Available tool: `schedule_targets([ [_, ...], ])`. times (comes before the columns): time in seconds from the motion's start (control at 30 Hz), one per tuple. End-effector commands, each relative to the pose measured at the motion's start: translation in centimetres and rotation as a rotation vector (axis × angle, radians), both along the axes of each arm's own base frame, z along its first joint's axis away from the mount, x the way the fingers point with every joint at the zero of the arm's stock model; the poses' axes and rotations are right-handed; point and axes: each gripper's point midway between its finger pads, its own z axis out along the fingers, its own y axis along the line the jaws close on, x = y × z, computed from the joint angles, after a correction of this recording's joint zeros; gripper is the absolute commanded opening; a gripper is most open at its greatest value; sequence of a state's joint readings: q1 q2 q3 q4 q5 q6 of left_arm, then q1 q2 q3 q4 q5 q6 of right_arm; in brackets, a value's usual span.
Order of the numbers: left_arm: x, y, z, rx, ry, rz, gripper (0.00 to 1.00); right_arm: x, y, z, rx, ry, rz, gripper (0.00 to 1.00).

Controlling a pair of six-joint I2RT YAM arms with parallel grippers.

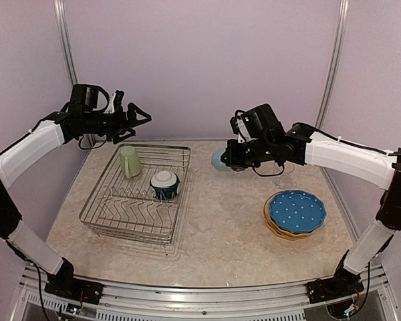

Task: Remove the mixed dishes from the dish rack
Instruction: Place the cup at the center of the board.

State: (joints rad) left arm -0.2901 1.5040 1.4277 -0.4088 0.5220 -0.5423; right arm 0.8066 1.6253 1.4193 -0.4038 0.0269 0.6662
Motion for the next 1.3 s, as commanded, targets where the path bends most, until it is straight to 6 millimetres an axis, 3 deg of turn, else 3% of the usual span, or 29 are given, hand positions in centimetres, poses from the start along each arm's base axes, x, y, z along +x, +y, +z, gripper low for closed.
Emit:
schedule_targets([
  [0.0,-0.5,-0.1,1.1,0.04,-0.046,0.005,0.99,0.7,-4.0,-0.5,-0.274,-0.01,-0.072,0.0],
  [0.2,-0.6,-0.7,0.7,0.083,-0.058,-0.004,0.99,1.5,-6.6,-3.6,-0.429,0.087,-0.055,0.0],
  [0.43,-0.9,-0.8,1.1,0.089,-0.072,-0.013,0.99,4.4,-9.9,-7.1,-0.545,0.19,0.007,0.0],
  [0.77,-1.2,-1.1,1.3,0.08,-0.073,-0.025,0.99,6.8,-11.2,-11.1,-0.689,0.299,0.073,0.0],
  [0.97,-1.4,-1.3,1.6,0.068,-0.074,-0.037,0.99,8.1,-11.1,-11.4,-0.705,0.312,0.092,0.0],
  [1.27,-1.7,-1.5,2.0,0.059,-0.078,-0.046,0.99,8.4,-11.2,-13.8,-0.739,0.388,0.13,0.0],
])
